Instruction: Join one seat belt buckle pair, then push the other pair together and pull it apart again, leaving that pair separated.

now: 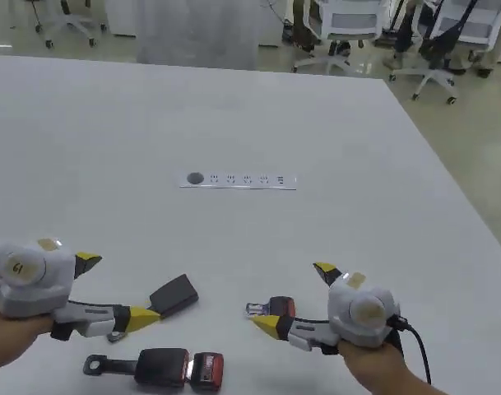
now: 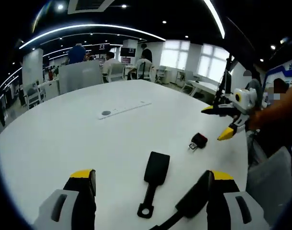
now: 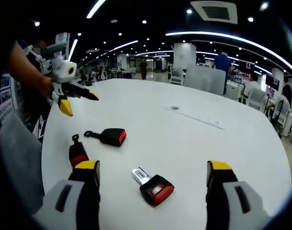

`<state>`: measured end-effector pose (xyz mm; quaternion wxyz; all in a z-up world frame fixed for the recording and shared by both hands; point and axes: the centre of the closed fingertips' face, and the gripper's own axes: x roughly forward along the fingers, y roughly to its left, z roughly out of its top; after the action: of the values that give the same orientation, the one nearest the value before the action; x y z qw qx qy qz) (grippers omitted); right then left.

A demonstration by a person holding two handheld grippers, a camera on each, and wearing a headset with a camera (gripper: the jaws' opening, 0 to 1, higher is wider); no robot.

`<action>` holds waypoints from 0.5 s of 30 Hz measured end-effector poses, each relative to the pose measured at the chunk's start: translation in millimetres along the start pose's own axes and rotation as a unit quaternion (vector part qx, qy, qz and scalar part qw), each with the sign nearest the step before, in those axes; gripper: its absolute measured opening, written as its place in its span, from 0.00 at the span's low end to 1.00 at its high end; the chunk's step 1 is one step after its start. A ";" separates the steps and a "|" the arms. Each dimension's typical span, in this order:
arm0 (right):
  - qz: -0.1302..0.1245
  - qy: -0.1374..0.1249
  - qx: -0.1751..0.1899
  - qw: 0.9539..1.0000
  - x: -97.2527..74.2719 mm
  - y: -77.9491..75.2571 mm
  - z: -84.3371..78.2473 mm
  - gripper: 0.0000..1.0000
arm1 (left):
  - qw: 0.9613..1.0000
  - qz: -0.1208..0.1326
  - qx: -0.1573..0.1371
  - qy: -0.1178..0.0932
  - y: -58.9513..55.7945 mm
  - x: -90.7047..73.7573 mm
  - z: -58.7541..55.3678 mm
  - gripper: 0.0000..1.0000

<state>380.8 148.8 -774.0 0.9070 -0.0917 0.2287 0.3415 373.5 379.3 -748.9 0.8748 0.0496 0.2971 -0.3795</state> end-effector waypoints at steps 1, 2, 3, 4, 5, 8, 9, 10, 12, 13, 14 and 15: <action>-0.001 -0.006 -0.003 1.000 -4.4 4.6 3.2 0.94 | 1.000 0.000 0.004 -0.003 -3.3 -8.3 -0.7 1.00; -0.001 -0.010 -0.007 1.000 -7.4 7.6 5.3 0.94 | 1.000 0.000 0.007 -0.006 -5.2 -14.0 -0.9 1.00; 0.001 -0.013 -0.007 1.000 -10.6 11.0 6.9 0.94 | 1.000 0.001 0.009 -0.008 -7.0 -19.9 -1.4 1.00; 0.002 -0.017 -0.005 1.000 -13.1 13.7 8.0 0.95 | 1.000 0.001 0.009 -0.013 -9.9 -27.9 -1.6 1.00; 0.004 -0.022 -0.006 1.000 -17.2 18.2 10.0 0.95 | 1.000 0.000 0.009 -0.015 -11.8 -32.9 -1.9 1.00; 0.003 -0.034 -0.011 0.999 -28.7 26.5 14.3 0.96 | 0.999 0.005 0.020 -0.025 -19.0 -51.8 -4.2 1.00; 0.005 -0.035 -0.010 0.999 -32.7 30.7 14.1 0.97 | 0.999 0.005 0.020 -0.027 -20.9 -55.6 -5.5 1.00; 0.005 -0.035 -0.012 0.999 -35.8 33.1 13.7 0.97 | 0.999 0.004 0.022 -0.029 -23.4 -59.4 -6.5 1.00; 0.005 -0.041 -0.017 0.999 -44.4 38.9 14.2 0.98 | 0.999 0.000 0.027 -0.032 -30.0 -66.1 -10.0 1.00; 0.006 -0.042 -0.015 0.999 -49.6 41.8 13.8 0.98 | 0.999 -0.003 0.028 -0.029 -33.8 -68.6 -12.7 1.00; 0.006 -0.043 -0.016 0.999 -52.8 44.0 12.9 0.98 | 0.999 -0.004 0.031 -0.026 -36.1 -70.1 -15.1 1.00; 0.006 -0.044 -0.019 0.999 -56.0 46.3 12.3 0.98 | 0.999 -0.003 0.036 -0.026 -39.1 -73.3 -17.8 1.00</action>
<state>317.5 155.2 -736.9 0.9121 -0.0920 0.1828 0.3553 298.6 403.7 -717.2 0.8787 0.0702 0.2609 -0.3936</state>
